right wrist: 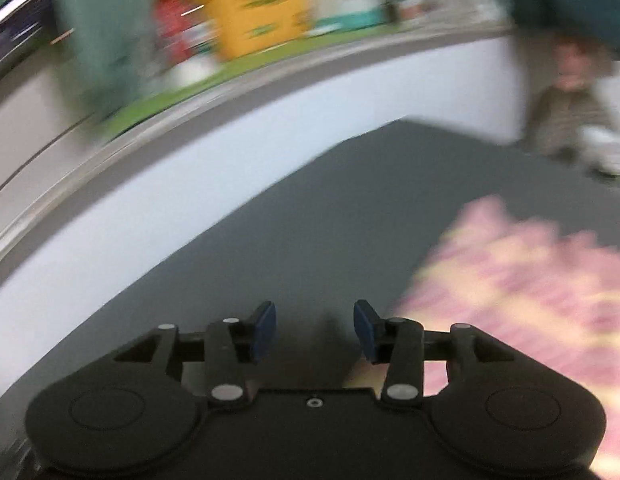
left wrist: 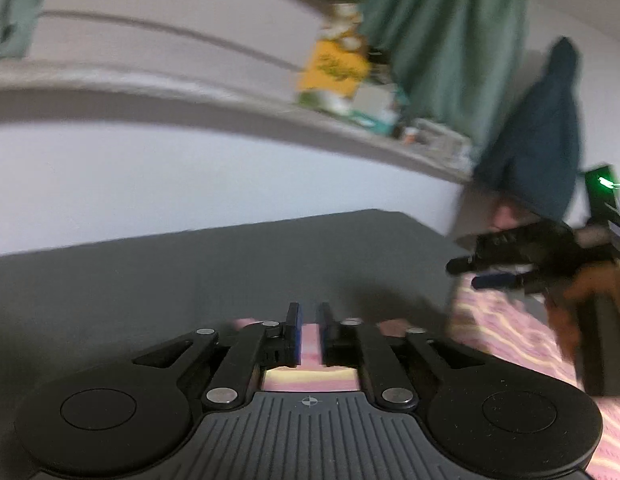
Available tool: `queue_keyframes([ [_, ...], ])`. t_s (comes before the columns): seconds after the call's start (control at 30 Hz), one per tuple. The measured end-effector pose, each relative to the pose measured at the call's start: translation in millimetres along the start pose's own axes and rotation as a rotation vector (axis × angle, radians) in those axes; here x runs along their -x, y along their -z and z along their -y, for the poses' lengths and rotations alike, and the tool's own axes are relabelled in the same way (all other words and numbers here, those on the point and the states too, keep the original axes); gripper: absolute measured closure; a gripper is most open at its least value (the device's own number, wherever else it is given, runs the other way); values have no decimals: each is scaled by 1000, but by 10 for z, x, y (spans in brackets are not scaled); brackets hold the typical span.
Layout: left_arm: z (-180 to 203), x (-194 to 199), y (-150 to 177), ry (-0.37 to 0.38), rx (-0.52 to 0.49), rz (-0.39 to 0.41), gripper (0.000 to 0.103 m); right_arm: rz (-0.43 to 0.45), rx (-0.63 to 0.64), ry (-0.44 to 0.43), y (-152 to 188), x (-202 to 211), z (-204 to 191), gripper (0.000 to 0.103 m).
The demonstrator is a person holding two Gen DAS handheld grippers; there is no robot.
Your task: Fold clothes
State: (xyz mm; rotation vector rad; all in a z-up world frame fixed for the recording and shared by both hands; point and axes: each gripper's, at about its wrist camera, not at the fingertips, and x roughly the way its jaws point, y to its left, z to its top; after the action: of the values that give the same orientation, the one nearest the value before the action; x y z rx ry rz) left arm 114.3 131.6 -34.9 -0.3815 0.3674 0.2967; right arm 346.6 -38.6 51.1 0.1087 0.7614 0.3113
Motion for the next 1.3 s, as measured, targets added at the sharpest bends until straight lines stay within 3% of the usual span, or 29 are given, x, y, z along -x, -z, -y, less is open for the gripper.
queue_keyframes([
  [0.03, 59, -1, 18, 21, -25, 5, 56, 11, -22, 56, -78, -2, 136, 61],
  [0.07, 118, -2, 35, 43, -50, 9, 42, 5, -42, 94, -144, -41, 273, 61],
  [0.1, 178, -3, 53, 64, -75, 14, 20, -1, -62, 132, -209, -79, 410, 61],
  [0.13, 233, -4, 70, 85, -101, 19, 14, -6, -81, 168, -270, -124, 538, 61],
  [0.23, 363, -54, 120, 158, -163, 6, 14, -30, -114, 202, -385, -387, 695, 64],
  [0.33, 443, -116, 179, 219, -211, -13, 14, -44, -128, 183, -538, -691, 623, 70],
  [0.43, 452, -128, 207, 229, -221, -23, 14, -138, -81, 258, -556, -1010, 507, 73],
  [0.5, 446, -125, 218, 225, -219, -29, 14, -146, -49, 296, -530, -1087, 461, 86],
  [0.53, 442, -124, 223, 223, -219, -32, 14, -124, -41, 304, -507, -1063, 463, 97],
  [0.57, 439, -122, 228, 221, -218, -35, 14, -69, -76, 285, -500, -964, 540, 98],
  [0.63, 433, -119, 238, 217, -217, -41, 14, 42, -152, 246, -483, -759, 706, 98],
  [0.7, 426, -117, 249, 213, -215, -46, 14, 154, -302, 233, -360, -460, 1061, 98],
  [0.77, 419, -114, 259, 209, -214, -52, 14, 207, -473, 189, -140, -236, 1494, 97],
  [0.9, 418, -107, 266, 201, -220, -60, 14, 137, -670, 169, 308, -80, 2026, 91],
  [1.0, 425, -100, 263, 196, -230, -64, 14, 180, -665, 206, 351, 84, 2046, 59],
  [1.17, 434, -103, 264, 189, -244, -63, 14, 205, -556, 228, 2, 87, 1846, 59],
  [1.3, 425, -120, 274, 186, -246, -72, 14, 52, -405, 338, -336, -345, 1590, 69],
])
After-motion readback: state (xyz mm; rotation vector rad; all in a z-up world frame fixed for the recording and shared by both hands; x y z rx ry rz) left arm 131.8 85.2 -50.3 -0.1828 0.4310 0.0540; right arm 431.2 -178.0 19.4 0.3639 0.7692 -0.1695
